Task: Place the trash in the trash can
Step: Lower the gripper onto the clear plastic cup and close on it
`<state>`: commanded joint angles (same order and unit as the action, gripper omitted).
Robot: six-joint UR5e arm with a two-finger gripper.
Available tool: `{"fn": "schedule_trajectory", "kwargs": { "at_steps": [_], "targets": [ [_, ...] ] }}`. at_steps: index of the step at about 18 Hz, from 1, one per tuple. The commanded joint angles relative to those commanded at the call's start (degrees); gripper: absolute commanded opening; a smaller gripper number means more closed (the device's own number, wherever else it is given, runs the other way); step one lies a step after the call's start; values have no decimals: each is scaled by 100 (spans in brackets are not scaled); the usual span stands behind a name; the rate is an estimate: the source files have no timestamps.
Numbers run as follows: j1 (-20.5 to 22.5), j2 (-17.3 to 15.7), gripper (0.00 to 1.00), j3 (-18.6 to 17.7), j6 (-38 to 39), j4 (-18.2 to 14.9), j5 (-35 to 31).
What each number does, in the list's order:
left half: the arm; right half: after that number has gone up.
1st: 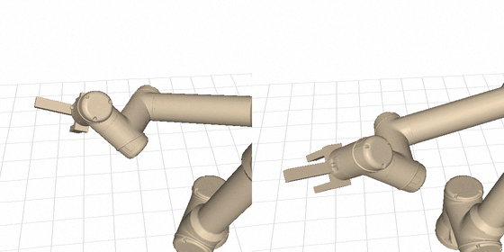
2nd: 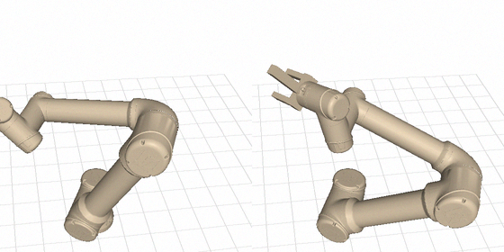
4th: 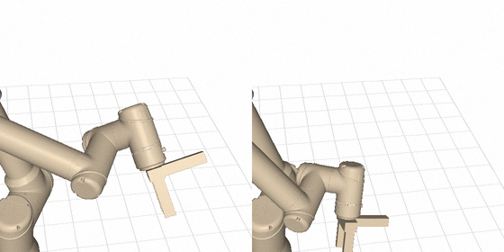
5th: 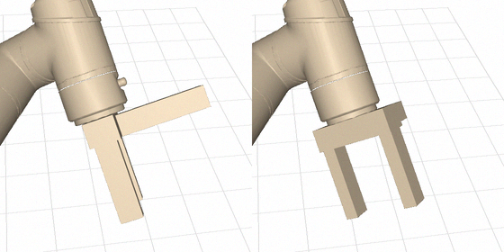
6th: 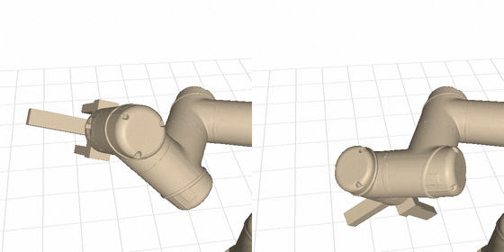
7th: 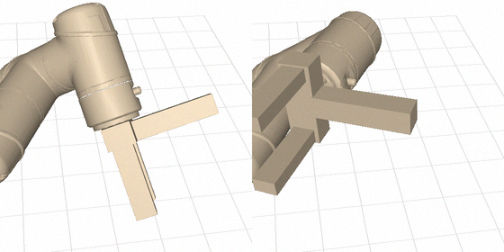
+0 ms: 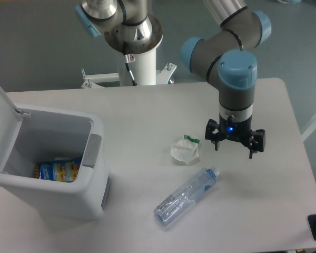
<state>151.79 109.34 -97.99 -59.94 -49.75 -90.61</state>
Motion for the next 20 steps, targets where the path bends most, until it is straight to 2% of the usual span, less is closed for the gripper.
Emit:
{"fn": "schedule_trajectory", "kwargs": {
  "at_steps": [5, 12, 14, 16, 18, 20],
  "targets": [
    [-44, -18, 100, -70, 18, -17, 0],
    [-360, -211, 100, -940, 431, 9, -96],
    [-404, -194, 100, -1134, 422, 35, -359],
    [-693, -97, 100, -1222, 413, 44, -736],
    [-800, 8, 100, -1336, 422, 53, -1053],
    [-826, 79, 100, -1363, 431, 96, -1072]
  ]
}}
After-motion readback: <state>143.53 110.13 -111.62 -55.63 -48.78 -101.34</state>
